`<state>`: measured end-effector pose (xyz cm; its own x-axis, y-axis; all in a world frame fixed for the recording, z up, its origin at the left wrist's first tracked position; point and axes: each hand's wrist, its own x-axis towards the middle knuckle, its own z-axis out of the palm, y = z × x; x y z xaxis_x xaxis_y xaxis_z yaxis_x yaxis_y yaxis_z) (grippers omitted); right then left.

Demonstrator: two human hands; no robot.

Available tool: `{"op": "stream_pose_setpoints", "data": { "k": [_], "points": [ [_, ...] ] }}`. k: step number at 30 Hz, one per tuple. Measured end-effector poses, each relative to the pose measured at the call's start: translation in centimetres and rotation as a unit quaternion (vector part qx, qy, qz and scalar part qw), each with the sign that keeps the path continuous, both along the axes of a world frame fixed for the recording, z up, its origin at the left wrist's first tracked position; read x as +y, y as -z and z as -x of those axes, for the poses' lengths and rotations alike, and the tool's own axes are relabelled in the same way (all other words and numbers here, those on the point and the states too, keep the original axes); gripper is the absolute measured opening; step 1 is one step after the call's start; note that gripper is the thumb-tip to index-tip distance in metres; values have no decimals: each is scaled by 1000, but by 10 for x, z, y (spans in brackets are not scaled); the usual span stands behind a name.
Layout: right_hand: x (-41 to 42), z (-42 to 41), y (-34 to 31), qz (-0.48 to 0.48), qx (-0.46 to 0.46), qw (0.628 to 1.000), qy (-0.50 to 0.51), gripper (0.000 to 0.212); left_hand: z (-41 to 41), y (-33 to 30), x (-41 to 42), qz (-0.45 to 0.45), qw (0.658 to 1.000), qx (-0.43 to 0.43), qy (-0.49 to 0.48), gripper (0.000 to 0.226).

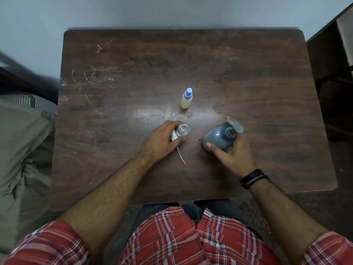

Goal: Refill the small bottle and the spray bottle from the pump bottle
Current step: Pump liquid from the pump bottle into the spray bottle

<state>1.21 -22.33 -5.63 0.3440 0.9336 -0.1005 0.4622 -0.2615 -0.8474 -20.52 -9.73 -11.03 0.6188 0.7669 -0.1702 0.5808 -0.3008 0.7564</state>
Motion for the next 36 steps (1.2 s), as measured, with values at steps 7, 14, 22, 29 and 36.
{"op": "stream_pose_setpoints", "data": {
  "k": [7, 14, 22, 29, 36],
  "points": [
    [20, -11, -36, 10, -8, 998, -60, 123, 1, 4, -1, 3, 1000, -3, -1, 49],
    [30, -15, -49, 5, -33, 994, -107, 123, 2, 5, -1, 0, 1000, -10, -3, 47],
    [29, -6, -35, 45, -94, 971, -216, 110, 2, 5, -2, -8, 1000, -23, -9, 46],
    [21, 15, -33, 70, -107, 965, -229, 100, 2, 12, -5, -11, 999, -23, -23, 50],
    [21, 28, -31, 93, -142, 960, -223, 100, 2, 19, -9, -31, 999, -13, -31, 56]
  ]
}}
